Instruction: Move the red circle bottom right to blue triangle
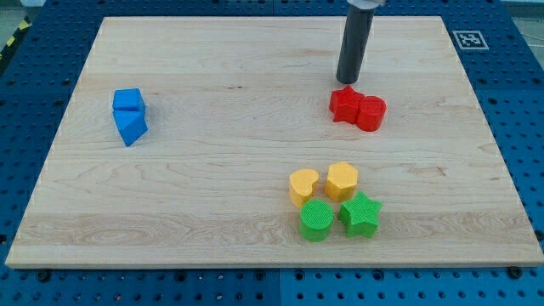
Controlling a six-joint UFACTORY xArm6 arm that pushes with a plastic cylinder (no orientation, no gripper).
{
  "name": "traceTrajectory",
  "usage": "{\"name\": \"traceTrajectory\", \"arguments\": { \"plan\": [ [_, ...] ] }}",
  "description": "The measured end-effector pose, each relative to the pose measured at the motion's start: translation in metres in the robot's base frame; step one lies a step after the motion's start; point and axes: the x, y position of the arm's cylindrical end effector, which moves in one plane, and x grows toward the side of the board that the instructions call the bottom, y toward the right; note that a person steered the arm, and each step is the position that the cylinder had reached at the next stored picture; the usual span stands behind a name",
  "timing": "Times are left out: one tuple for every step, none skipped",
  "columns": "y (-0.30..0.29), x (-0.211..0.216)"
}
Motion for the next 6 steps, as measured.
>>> {"name": "traceTrajectory", "arguments": {
  "plan": [
    [0.000,0.003],
    [0.000,0.004],
    [0.000,0.005],
    [0.000,0.017],
    [0.000,0.021],
    [0.000,0.021]
  ]
}}
